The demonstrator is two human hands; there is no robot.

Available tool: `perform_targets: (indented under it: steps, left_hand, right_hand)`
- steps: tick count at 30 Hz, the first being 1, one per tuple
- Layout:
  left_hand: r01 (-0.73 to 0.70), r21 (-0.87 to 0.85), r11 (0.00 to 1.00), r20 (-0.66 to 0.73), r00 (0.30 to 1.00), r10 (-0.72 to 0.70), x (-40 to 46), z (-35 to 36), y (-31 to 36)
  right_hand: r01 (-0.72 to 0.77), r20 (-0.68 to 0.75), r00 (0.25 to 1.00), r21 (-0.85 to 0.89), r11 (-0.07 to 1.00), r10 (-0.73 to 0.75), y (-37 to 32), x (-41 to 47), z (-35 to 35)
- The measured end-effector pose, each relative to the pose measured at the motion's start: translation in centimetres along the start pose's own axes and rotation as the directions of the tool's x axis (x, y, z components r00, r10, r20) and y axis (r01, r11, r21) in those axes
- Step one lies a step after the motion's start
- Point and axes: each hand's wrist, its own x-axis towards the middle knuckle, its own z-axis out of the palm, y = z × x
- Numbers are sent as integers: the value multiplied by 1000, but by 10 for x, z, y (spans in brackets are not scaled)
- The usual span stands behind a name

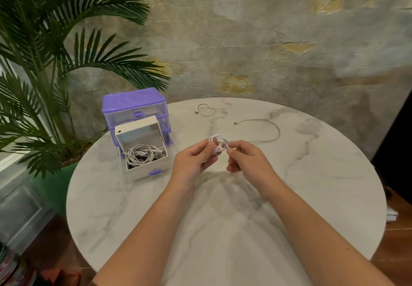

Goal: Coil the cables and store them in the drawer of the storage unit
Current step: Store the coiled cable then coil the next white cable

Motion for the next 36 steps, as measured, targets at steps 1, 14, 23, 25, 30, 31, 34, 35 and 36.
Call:
perform_targets:
  steps: [1, 14, 23, 25, 30, 31, 34, 35, 36]
  left_hand:
    - [0, 4, 1000, 4, 1000, 0, 0, 0, 0]
    - [17, 172, 985, 7, 1000, -18, 1, 2, 0]
    - [-8, 360, 933, 73, 997, -19, -1, -2, 1]
    - [-18, 360, 933, 53, 999, -1, -2, -2, 2]
    - [-25, 349, 937, 7, 1000, 24, 0, -4, 2]
    - [-28, 332, 943, -5, 999, 32, 0, -5, 3]
    - [-47, 278, 959, -59, 996, 66, 1, -6, 5]
    - [-49, 253, 966, -84, 994, 73, 2, -7, 7]
    - [-49, 221, 974, -107, 991, 75, 2, -9, 8]
  right_hand:
    - [2, -12, 1000, -20, 1000, -2, 1, 1, 0]
    - [240, -199, 930, -302, 922, -307, 4, 2, -7]
    - [202, -194, 931, -434, 878, -310, 10, 5, -14]
    - [217, -145, 933, -502, 837, -329, 11, 4, -12]
    - [307, -44, 924, -503, 808, -379, 10, 3, -11]
    - [327, -27, 919, -504, 800, -393, 10, 3, -12]
    - [358, 28, 914, -527, 771, -405, 11, 6, -13]
    - [358, 44, 916, -542, 761, -399, 12, 7, -13]
    - [354, 60, 919, -561, 748, -389, 13, 8, -14]
